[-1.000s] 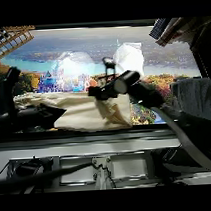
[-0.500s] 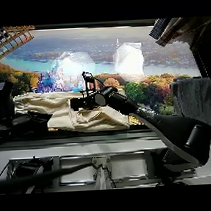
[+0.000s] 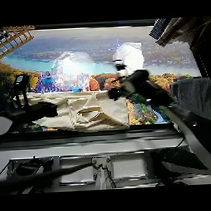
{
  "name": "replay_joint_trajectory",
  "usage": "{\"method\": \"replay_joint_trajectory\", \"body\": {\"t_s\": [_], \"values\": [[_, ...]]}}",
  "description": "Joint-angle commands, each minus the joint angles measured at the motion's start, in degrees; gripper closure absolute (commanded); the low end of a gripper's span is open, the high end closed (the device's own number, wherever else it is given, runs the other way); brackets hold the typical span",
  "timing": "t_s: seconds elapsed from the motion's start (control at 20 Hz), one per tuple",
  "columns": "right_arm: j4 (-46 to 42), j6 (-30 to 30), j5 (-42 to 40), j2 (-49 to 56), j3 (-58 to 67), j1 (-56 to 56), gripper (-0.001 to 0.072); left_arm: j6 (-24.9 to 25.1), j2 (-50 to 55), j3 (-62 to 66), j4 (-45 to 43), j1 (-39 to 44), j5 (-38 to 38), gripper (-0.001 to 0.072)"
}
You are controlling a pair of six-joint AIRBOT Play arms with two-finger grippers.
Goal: Fold the clothes and pants, and hang the long-sleeved shirts on hangers.
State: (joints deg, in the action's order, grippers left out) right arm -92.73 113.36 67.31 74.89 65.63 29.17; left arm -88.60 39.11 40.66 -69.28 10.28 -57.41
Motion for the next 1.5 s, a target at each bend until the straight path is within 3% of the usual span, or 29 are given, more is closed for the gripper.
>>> {"method": "replay_joint_trajectory", "body": {"t_s": [0.0,0.1,0.15,0.2,0.3,0.5,1.0,1.05,1.1,1.15,1.45], "values": [[8.0,-6.19,-6.23,-6.95,-12.79,-12.87,0.0305,0.07,7.43,-0.22,-0.13,-0.04,3.65,0.0682],[25.11,-16.76,-12.15,-7.58,-19.98,-18.67,0.0293,0.09,10.97,-0.22,-0.04,-0.04,4.48,0.0682],[31.56,-20.94,-15.1,-7.58,-23.08,-20.48,0.0245,0.09,12.52,-0.22,0.31,-0.04,4.94,0.0683],[35.08,-22.99,-17.79,-7.56,-25.66,-21.44,0.0242,0.09,13.99,-0.22,0.52,-0.04,5.44,0.0683],[36.24,-23.17,-22.25,-7.43,-28.79,-21.64,0.0243,0.09,16.17,-0.22,0.52,-0.04,5.62,0.0683],[41.59,-27.56,-22.75,-5.53,-29.24,-21.62,0.0243,0.33,17.68,-0.22,0.44,-0.04,5.62,0.0683],[47.01,-28.26,-26.82,-0.2,-29.07,-17.66,0.025,0.31,17.64,-0.22,0.46,-0.04,5.62,0.0683],[47.87,-28.24,-27.23,0.66,-29.07,-16.2,0.0351,0.31,17.64,-0.22,0.48,-0.04,5.62,0.0683],[48.15,-28.02,-27.41,0.83,-29.07,-15.1,0.0585,0.33,17.64,-0.22,0.46,-0.04,5.64,0.0683],[48.35,-26.88,-27.12,0.39,-29.07,-14.78,0.0681,0.37,17.64,-0.22,0.46,-0.04,5.66,0.0682],[39.91,-21.81,-14.01,-17.53,-28.0,-26.86,0.0682,0.52,17.66,-0.22,5.27,0.11,9.6,0.0683]]}}
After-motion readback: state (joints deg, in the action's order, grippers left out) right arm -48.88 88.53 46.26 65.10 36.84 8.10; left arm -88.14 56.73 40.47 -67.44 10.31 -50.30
